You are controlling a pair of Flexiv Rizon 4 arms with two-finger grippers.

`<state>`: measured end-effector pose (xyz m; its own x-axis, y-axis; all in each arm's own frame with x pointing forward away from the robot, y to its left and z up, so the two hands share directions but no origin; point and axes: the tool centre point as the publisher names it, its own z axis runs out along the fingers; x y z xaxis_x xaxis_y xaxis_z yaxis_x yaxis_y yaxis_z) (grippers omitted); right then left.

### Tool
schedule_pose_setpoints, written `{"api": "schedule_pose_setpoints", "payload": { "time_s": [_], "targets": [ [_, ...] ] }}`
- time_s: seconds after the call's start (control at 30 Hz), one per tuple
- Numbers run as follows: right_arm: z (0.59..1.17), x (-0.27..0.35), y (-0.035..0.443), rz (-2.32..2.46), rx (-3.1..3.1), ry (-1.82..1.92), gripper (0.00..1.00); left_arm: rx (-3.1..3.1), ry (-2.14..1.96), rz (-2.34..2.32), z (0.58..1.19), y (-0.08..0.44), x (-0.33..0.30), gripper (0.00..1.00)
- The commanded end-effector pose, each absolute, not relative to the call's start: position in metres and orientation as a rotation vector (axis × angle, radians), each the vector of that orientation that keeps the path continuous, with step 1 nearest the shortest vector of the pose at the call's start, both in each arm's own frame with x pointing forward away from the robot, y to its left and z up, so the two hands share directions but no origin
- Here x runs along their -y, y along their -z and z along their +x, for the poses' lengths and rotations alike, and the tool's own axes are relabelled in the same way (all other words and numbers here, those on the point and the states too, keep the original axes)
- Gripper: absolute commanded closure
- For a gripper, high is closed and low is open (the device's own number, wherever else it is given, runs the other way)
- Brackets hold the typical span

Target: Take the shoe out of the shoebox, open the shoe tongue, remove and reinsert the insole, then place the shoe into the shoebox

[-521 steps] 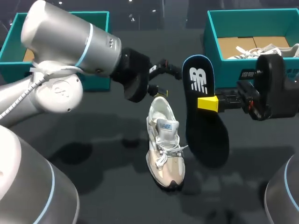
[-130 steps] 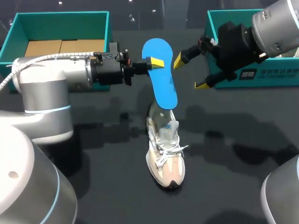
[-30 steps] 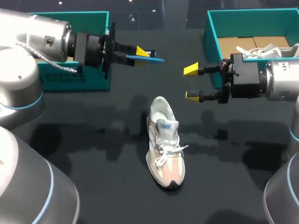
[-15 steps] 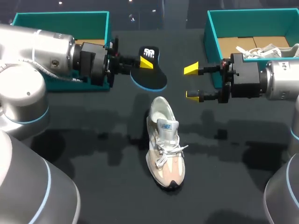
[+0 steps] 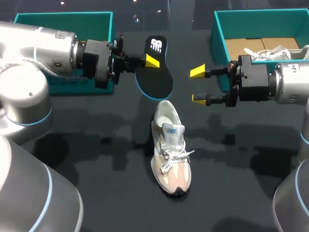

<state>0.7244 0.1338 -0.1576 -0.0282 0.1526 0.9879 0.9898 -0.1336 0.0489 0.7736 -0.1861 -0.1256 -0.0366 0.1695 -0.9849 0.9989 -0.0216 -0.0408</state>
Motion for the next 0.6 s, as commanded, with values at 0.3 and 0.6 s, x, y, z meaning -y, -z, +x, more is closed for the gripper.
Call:
{"api": "schedule_pose_setpoints", "payload": {
  "time_s": [0.3,0.6],
  "targets": [
    [0.727,-0.162,0.152,-1.346,1.309,1.317,0.00,-1.192,1.139,1.346,0.792,0.148,0.209,1.00],
    [0.724,-0.182,0.154,-1.309,1.318,1.319,0.00,-1.149,1.129,1.359,0.798,0.150,0.218,1.00]
  ]
}}
